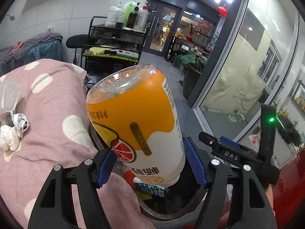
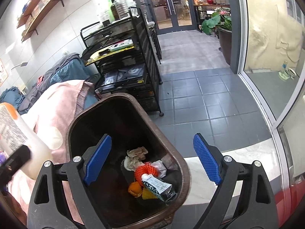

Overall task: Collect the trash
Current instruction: 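Lower the white bottle into the bin and open the left gripper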

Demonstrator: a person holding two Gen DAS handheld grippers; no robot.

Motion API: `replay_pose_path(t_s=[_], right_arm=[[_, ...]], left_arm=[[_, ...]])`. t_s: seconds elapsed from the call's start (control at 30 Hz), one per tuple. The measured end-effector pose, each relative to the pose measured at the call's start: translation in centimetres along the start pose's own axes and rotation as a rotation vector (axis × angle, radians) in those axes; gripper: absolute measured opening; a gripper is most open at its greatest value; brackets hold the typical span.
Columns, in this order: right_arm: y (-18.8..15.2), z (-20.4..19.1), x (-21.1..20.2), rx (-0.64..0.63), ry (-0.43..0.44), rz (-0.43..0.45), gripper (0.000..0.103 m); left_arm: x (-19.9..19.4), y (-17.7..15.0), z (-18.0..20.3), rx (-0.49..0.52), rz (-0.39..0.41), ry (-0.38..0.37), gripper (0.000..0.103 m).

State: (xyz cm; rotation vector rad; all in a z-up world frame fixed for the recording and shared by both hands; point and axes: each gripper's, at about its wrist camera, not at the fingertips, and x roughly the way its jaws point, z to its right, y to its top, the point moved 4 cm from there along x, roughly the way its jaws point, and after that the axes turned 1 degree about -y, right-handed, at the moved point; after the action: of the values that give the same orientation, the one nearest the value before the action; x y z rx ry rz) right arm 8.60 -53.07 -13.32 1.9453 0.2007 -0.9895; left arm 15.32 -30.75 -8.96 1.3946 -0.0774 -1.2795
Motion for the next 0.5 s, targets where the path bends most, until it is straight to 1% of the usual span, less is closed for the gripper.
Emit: replay_pose_path(t_s=[0.27,0.5], right_arm=[[-0.2,1.7,0.4,0.027,-0.012,-0.011,0.087],[-0.3,2.2,0.5,0.035,-0.014,-0.020,0.087]], left_arm=[[3.0,-0.9,0.7,0.033,-0.074,0.016,0.068],[5.1,-1.6,1.0,0.079,-0.126,0.057,0.068]])
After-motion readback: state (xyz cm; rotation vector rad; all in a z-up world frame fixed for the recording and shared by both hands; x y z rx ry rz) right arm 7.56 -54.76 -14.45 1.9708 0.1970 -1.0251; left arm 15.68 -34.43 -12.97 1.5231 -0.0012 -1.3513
